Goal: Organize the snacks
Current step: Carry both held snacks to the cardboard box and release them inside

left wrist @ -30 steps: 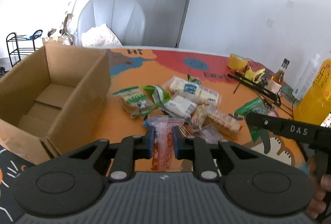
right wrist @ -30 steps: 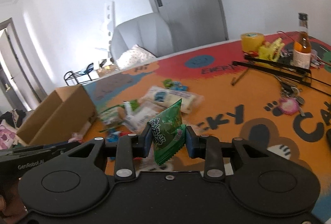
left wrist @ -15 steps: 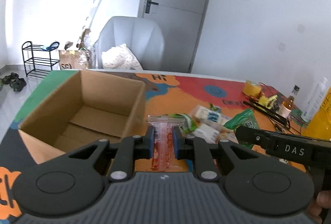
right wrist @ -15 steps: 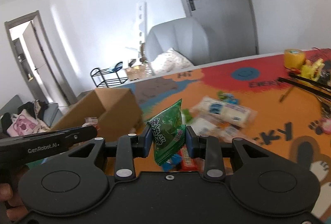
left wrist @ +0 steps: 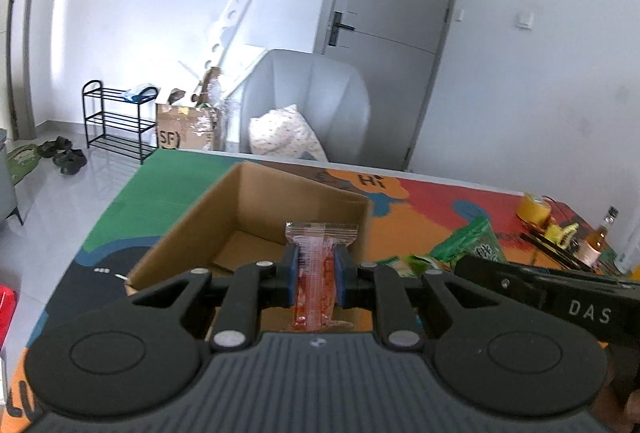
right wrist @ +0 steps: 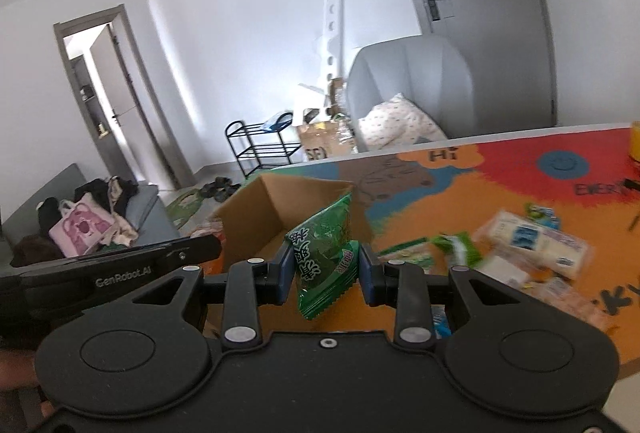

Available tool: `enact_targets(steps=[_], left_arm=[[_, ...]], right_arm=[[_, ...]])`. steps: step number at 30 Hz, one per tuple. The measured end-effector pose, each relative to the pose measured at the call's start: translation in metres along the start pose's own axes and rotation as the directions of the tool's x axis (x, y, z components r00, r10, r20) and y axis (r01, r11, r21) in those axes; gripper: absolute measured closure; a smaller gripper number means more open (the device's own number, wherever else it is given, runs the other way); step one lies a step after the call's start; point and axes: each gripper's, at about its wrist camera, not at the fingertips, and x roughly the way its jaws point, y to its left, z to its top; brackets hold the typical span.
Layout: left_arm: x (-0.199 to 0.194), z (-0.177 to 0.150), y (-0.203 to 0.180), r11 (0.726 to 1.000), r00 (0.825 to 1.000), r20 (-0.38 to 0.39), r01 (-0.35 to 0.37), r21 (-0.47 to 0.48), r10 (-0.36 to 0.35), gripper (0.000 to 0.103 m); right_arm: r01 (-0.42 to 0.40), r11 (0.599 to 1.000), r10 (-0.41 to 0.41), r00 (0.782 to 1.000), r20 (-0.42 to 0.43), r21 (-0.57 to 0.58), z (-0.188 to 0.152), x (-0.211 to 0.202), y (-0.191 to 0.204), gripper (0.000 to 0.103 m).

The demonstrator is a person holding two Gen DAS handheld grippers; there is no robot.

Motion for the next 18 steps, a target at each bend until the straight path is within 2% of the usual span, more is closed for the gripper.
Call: enact_targets(steps=[13, 16, 18], left_arm=[[0.014, 0.011, 0.047, 0.995, 0.998, -0.003, -0.068, -0.074, 0.068, 0.085], [0.014, 0.011, 0.053, 0.990, 0.996, 0.003, -0.094, -0.101, 0.095, 0.080], [0.011, 0.012, 0.055, 0.991, 0.996, 0.009, -0.090, -0.104, 0.091, 0.072]], right_arm=[[-0.053, 0.998, 0.053, 0.998, -0.032, -0.017, 0.006, 0.027, 0.030, 0.072], [-0.061, 0.998, 0.060, 0.997, -0.043, -0.021, 0.007, 0.034, 0.036, 0.072], [-0.071, 0.997, 0.069, 0.996, -0.051, -0.022, 0.007, 0.037, 0.038, 0.072]])
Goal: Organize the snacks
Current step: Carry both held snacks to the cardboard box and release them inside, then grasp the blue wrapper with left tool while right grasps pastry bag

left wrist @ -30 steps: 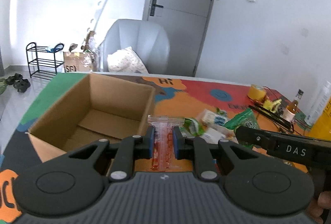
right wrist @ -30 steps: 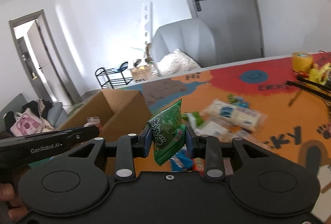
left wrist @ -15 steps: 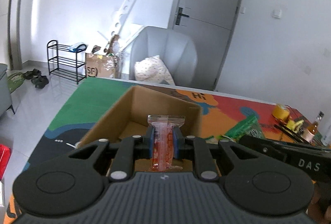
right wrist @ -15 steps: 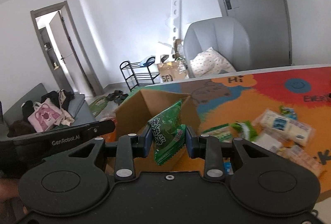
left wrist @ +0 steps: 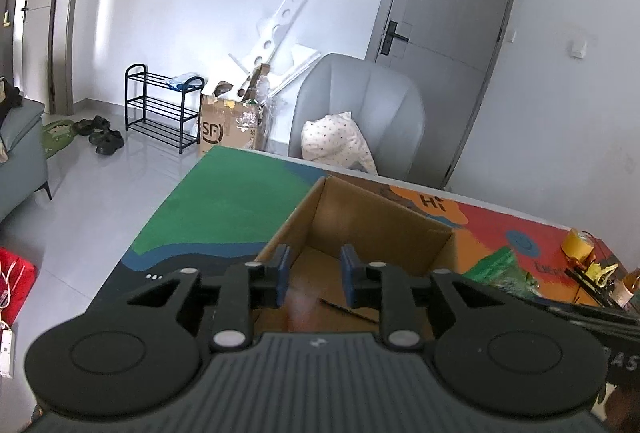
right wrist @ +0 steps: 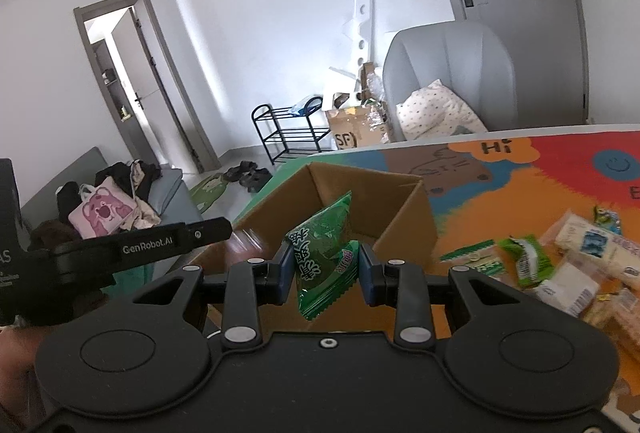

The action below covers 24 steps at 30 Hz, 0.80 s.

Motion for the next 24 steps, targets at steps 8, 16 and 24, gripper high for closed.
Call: enact_targets(steps=[8, 16, 24], left_arm=[[-0.014, -0.004, 0.010, 0.999, 0.999, 0.009, -0.035, -0.036, 0.035, 0.043], [-0.020, -0.008, 0.011, 0.996, 0.998, -0.024, -0.065, -0.057, 0.064, 0.016], [-0.022, -0.016, 0.000, 0.997, 0.998, -0.040, -0.055, -0.061, 0.053, 0.005]], right_arm=[[-0.049, 0.999, 0.049, 0.999, -0.017, 0.017, 0.004, 0.013, 0.007, 0.071], [-0.073, 0.997, 0.074, 0.997, -0.021, 0.038, 0.006, 0.011, 0.006, 0.061], [-0.010, 0.998, 0.011, 1.000, -0.006, 0.069, -0.003, -0.016, -0.019, 0.053]])
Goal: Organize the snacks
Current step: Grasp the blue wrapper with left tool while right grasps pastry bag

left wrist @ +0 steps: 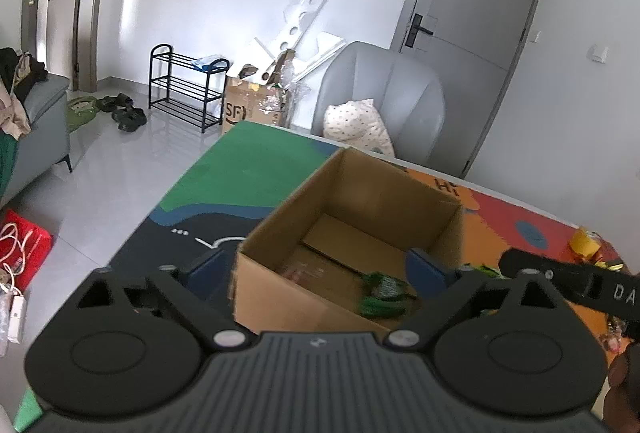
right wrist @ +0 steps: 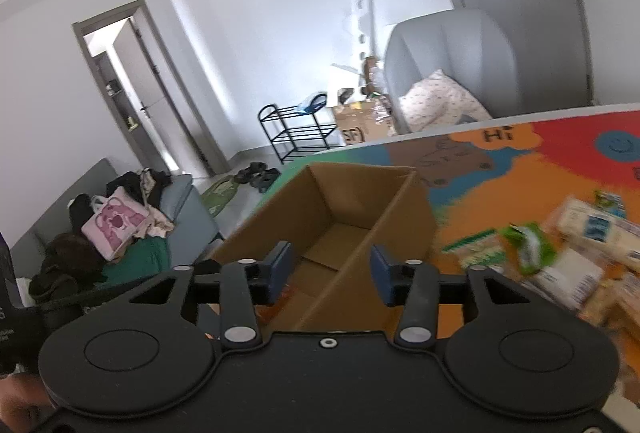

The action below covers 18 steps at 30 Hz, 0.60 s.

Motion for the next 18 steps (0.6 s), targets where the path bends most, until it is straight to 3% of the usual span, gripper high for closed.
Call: enact_targets(steps=[2, 7, 18], left_arm=[[-0.002, -0.002, -0.006, 1.000, 1.000, 0.011, 0.009, 0.006, -0.009, 0.000], [-0.002, -0.010, -0.021, 0.999, 0.999, 0.011, 0.035, 0.033, -0.036, 0.000], [-0.007, -0.028, -0.051, 0.991, 0.993, -0.001, 0.114, 0.075, -0.115, 0.000]], right_arm=[[0.009, 1.000, -0.009, 1.000, 0.002, 0.003, -0.001, -0.003, -0.004, 0.051], [0.053, 0.998, -0.053, 0.999, 0.007, 0.026, -0.007, -0.018, -0.022, 0.044], [0.148, 0.988, -0.150, 0.988, 0.043, 0.044, -0.017, -0.055, -0.058, 0.009]])
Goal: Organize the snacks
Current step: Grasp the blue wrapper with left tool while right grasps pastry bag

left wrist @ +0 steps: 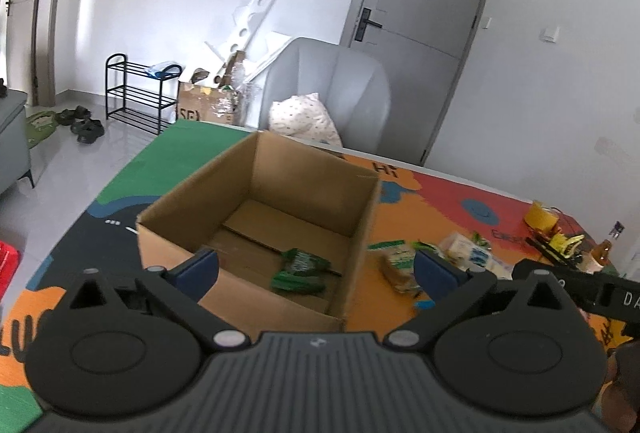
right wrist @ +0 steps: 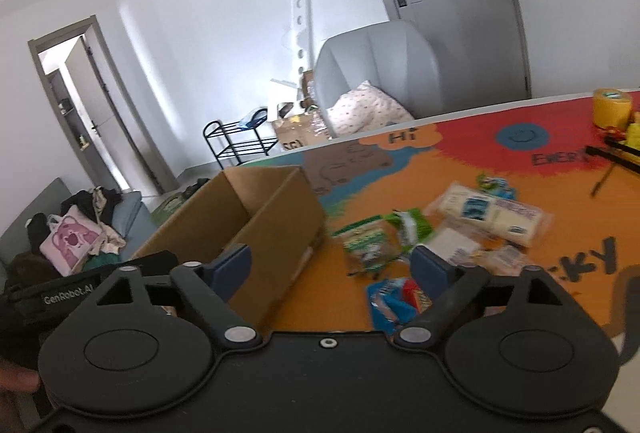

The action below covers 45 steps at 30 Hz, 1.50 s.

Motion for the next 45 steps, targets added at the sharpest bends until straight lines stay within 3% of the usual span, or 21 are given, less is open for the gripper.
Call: enact_targets(steps=[6, 20, 29, 39, 45], left_arm=[[-0.001, -0.006, -0.017, 0.999, 1.000, -0.004, 0.031, 0.021, -0.031, 0.000], [0.010, -0.022, -0.059, 0.992, 0.993, -0.057, 0.107, 0.070, -0.103, 0.000], [0.026, -0.031, -0.085, 0.983, 0.986, -0.070, 0.155, 0.099, -0.149, 0.003], [0.062, -0.041, -0.098, 0.982, 0.978, -0.129, 0.172, 0.079, -0.161, 0.029], [0.089, -0.048, -0.102, 0.983, 0.969, -0.190, 0.171, 0.062, -0.156, 0.042]], right_arm=[[0.043, 0.999, -0.043, 0.999, 0.017, 0.004, -0.003, -0.013, -0.021, 0.002], [0.100, 0.994, -0.100, 0.995, 0.007, 0.042, -0.012, -0.028, -0.066, 0.002], [0.120, 0.991, -0.119, 0.993, -0.020, 0.064, -0.020, -0.019, -0.098, 0.010], [0.127, 0.989, -0.123, 0.991, -0.057, 0.081, -0.023, 0.001, -0.123, 0.031], [0.132, 0.987, -0.125, 0.989, -0.083, 0.088, -0.022, 0.021, -0.138, 0.035]])
